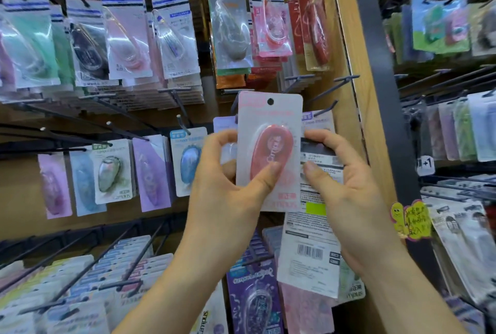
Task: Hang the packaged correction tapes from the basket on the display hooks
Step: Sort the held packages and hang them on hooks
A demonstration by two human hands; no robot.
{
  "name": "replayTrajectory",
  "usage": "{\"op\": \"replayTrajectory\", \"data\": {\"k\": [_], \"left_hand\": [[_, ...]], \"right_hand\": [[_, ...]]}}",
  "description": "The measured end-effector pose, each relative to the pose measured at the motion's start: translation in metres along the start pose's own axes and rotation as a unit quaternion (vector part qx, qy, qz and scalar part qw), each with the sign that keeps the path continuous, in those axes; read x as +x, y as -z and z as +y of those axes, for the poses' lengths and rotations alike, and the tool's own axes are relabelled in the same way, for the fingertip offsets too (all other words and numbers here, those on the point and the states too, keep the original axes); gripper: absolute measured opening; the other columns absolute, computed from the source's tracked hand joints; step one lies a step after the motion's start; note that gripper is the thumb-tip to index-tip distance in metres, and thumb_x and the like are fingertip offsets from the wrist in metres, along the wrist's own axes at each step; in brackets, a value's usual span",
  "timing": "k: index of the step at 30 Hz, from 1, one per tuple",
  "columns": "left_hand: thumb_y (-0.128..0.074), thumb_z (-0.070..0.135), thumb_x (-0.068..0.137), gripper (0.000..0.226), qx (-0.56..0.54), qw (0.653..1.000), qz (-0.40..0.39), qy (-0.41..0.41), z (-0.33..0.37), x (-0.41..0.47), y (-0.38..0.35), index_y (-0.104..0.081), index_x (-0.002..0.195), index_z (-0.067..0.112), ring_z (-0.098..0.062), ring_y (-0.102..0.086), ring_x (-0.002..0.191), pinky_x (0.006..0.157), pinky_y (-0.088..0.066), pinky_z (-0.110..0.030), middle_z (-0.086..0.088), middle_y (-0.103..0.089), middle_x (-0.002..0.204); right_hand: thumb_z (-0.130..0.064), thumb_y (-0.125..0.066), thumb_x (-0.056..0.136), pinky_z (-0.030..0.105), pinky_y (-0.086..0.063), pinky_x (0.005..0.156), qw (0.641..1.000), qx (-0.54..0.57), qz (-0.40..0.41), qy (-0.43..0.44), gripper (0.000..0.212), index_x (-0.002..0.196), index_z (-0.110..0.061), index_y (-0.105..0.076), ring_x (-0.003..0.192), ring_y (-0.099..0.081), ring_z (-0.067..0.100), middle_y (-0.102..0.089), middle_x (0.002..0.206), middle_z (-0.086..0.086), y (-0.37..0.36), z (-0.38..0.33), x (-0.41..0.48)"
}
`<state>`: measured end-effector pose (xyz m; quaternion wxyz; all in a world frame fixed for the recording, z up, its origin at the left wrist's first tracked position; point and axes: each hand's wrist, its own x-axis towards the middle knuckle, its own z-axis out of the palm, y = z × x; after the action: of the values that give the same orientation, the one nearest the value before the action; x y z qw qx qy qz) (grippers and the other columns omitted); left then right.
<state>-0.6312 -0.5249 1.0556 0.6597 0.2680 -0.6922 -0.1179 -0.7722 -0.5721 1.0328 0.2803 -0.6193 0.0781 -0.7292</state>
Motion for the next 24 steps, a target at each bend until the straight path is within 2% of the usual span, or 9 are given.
{"op": "replayTrajectory", "data": {"k": [2, 4, 6, 8, 9, 13, 16, 19, 24], "left_hand": [[-0.076, 0.016, 0.081, 0.064, 0.024, 1.0, -0.009, -0.013, -0.005, 0.004, -0.002, -0.043, 0.128, 0.045, -0.019, -0.075, 0.083, 0.07, -0.062, -0.034, 0.002, -0.076, 0.095], [-0.077, 0.018, 0.084, 0.07, 0.061, 0.997, -0.036, -0.018, -0.011, 0.006, -0.007, -0.044, 0.133, 0.055, -0.017, -0.07, 0.103, 0.086, -0.059, -0.039, 0.008, -0.071, 0.114], [-0.076, 0.023, 0.085, 0.065, 0.088, 0.994, -0.057, -0.02, -0.016, 0.009, -0.013, -0.047, 0.135, 0.054, 0.004, -0.054, 0.122, 0.099, -0.051, -0.026, 0.023, -0.06, 0.128], [-0.074, 0.024, 0.086, 0.066, 0.105, 0.993, -0.06, 0.001, -0.015, 0.015, -0.019, -0.043, 0.138, 0.05, 0.034, -0.036, 0.111, 0.092, -0.045, -0.006, 0.035, -0.049, 0.122], [-0.074, 0.024, 0.086, 0.068, 0.109, 0.992, -0.062, 0.014, -0.014, 0.019, -0.021, -0.041, 0.14, 0.048, 0.037, -0.038, 0.104, 0.084, -0.045, -0.002, 0.035, -0.048, 0.121], [-0.075, 0.029, 0.086, 0.075, 0.154, 0.986, -0.061, 0.02, -0.013, 0.041, -0.028, -0.034, 0.147, 0.045, 0.006, -0.05, 0.118, 0.092, -0.046, -0.011, 0.021, -0.05, 0.137], [-0.072, 0.033, 0.087, 0.076, 0.198, 0.978, -0.061, 0.02, -0.009, 0.053, -0.031, -0.03, 0.15, 0.042, 0.003, -0.041, 0.119, 0.095, -0.039, -0.015, 0.017, -0.046, 0.139], [-0.071, 0.035, 0.088, 0.077, 0.229, 0.971, -0.064, 0.022, -0.009, 0.061, -0.032, -0.028, 0.152, 0.038, -0.004, -0.041, 0.129, 0.097, -0.035, -0.017, 0.012, -0.043, 0.15], [-0.07, 0.035, 0.089, 0.079, 0.265, 0.961, -0.079, 0.016, -0.008, 0.07, -0.035, -0.026, 0.154, 0.032, -0.012, -0.037, 0.139, 0.108, -0.036, -0.025, 0.008, -0.039, 0.155]], "right_hand": [[-0.012, -0.057, 0.097, 0.04, -0.061, 0.08, 0.999, 0.03, 0.0, -0.027, 0.03, 0.105, -0.037, -0.07, 0.104, -0.071, 0.024, -0.072, 0.115, 0.001, 0.003, -0.003, 0.001], [-0.023, -0.065, 0.088, 0.03, -0.061, 0.069, 0.999, 0.028, -0.024, -0.03, 0.021, 0.103, -0.037, -0.07, 0.094, -0.074, 0.018, -0.075, 0.107, -0.005, 0.009, -0.007, 0.003], [-0.027, -0.071, 0.08, 0.025, -0.059, 0.067, 0.999, -0.011, -0.034, -0.012, 0.023, 0.101, -0.036, -0.069, 0.092, -0.073, 0.013, -0.074, 0.102, -0.011, 0.015, -0.011, 0.007], [-0.026, -0.071, 0.081, 0.028, -0.06, 0.069, 0.999, -0.044, -0.021, -0.008, 0.021, 0.102, -0.032, -0.07, 0.092, -0.073, 0.014, -0.074, 0.101, -0.01, 0.02, -0.009, 0.015], [-0.025, -0.071, 0.084, 0.031, -0.061, 0.071, 0.998, -0.054, -0.016, -0.009, 0.02, 0.104, -0.029, -0.07, 0.092, -0.072, 0.016, -0.073, 0.101, -0.008, 0.023, -0.008, 0.019], [-0.023, -0.069, 0.09, 0.029, -0.061, 0.074, 0.997, -0.076, -0.003, -0.013, 0.016, 0.106, -0.025, -0.07, 0.092, -0.072, 0.015, -0.073, 0.102, -0.005, 0.026, -0.002, 0.039], [-0.027, -0.07, 0.09, 0.019, -0.056, 0.067, 0.995, -0.096, 0.011, -0.032, 0.016, 0.106, -0.03, -0.068, 0.088, -0.071, 0.007, -0.073, 0.102, -0.008, 0.027, 0.003, 0.052], [-0.031, -0.073, 0.086, 0.025, -0.059, 0.07, 0.993, -0.1, 0.014, -0.053, 0.023, 0.109, -0.029, -0.068, 0.089, -0.072, 0.012, -0.074, 0.103, -0.005, 0.026, 0.006, 0.059], [-0.023, -0.075, 0.085, 0.021, -0.055, 0.057, 0.996, -0.038, 0.007, -0.084, 0.026, 0.11, -0.02, -0.068, 0.08, -0.075, 0.017, -0.076, 0.097, 0.0, 0.029, 0.002, 0.063]]}}
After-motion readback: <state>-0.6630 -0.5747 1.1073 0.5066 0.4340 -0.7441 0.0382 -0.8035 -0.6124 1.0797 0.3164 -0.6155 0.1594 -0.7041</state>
